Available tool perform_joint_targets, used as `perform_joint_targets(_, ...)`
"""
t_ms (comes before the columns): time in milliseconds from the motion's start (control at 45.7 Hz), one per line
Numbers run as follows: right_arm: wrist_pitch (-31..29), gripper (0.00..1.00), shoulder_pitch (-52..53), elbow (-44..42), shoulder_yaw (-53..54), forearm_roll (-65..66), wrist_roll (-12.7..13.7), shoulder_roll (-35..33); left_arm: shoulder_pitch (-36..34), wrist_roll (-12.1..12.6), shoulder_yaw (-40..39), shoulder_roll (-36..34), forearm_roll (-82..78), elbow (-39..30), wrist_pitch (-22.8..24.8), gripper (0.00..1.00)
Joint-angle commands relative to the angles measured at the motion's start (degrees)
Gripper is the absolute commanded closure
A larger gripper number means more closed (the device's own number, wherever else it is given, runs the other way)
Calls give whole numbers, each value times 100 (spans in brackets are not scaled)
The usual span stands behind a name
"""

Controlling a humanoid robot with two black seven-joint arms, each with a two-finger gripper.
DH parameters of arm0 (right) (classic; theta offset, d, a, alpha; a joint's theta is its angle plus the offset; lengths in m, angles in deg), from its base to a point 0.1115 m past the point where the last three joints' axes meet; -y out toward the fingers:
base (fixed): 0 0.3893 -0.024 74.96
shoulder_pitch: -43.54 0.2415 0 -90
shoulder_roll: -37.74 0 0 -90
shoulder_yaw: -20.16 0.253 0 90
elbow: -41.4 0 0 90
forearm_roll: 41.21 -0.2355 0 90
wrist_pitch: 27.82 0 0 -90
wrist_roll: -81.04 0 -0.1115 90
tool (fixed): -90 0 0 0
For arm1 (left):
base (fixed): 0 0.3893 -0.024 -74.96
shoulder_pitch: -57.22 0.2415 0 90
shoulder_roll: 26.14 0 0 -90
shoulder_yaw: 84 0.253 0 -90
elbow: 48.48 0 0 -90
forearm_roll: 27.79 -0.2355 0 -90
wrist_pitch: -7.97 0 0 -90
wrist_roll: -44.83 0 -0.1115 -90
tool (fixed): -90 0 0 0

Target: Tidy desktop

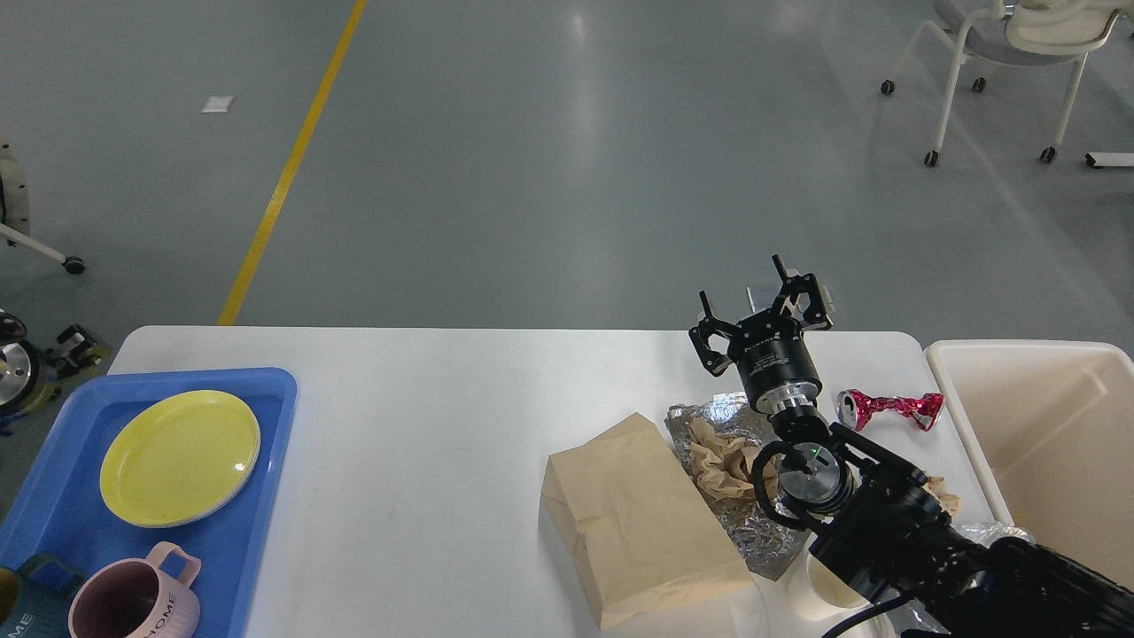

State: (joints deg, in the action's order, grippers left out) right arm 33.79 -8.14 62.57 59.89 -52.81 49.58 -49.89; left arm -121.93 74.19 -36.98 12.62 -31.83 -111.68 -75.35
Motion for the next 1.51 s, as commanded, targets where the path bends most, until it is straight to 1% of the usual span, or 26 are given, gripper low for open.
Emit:
perform_joint_targets(0,0,0,0,1,0,0,0,0,-787,9,27,-106,1,9,1131,4)
perform_joint_targets(88,0,0,0,1,0,0,0,0,-1192,9,36,-62,1,0,1817,4)
perform_joint_targets(153,0,0,0,1,0,0,0,0,-1438,9,27,17,1,0,2230,4)
perform_joint_targets(197,0,0,0,1,0,0,0,1,-1587,9,27,139,1,0,2450,4)
perform_joint_targets(284,0,0,0,1,0,0,0,0,-1877,9,53,499,1,0,2723,4)
perform_joint_targets(372,0,0,0,1,0,0,0,0,-2264,9,377,947,1,0,2803,4)
perform_joint_targets(547,0,0,0,1,0,0,0,0,-3011,-44,1283,2230,9,9,2741,4)
perform_joint_targets(613,0,0,0,1,0,0,0,0,-3179,-62,1415,2547,9,9,2741,4)
perform_joint_targets(722,0,0,0,1,0,0,0,0,-3241,-88,1372,2943,36,0,2759,4)
perform_joint_targets(766,0,0,0,9,0,0,0,0,-3241,-175,1302,2996,149,0,2741,4)
perform_joint_targets(832,0,0,-9,9,0,0,0,0,-3153,-430,1012,2996,553,44,2671,4)
perform_joint_targets(875,0,0,0,9,0,0,0,0,-3022,-597,775,2988,843,106,2557,4)
perform_joint_targets(919,0,0,0,9,0,0,0,0,-2776,-703,520,2909,1054,141,2347,4)
perform_joint_targets(985,0,0,0,9,0,0,0,0,-2302,-730,-24,2847,1257,342,1873,4)
perform_joint_targets(1094,0,0,0,9,0,0,0,0,-976,-756,-1403,2873,1302,1045,1055,3)
perform_joint_targets(1182,0,0,-9,9,0,0,0,0,71,-765,-2651,2970,1275,1599,721,3)
perform_joint_targets(1247,0,0,-9,9,0,0,0,0,634,-765,-3442,3040,1258,1793,685,3)
perform_joint_targets(1335,0,0,-9,9,0,0,0,0,1013,-765,-4383,3005,1257,1951,650,3)
perform_joint_targets(1379,0,0,-9,9,0,0,0,0,1232,-773,-4805,2996,1257,2126,649,3)
perform_joint_targets(1488,0,0,-9,18,0,0,0,0,2075,-765,-5772,2988,1249,2636,702,3)
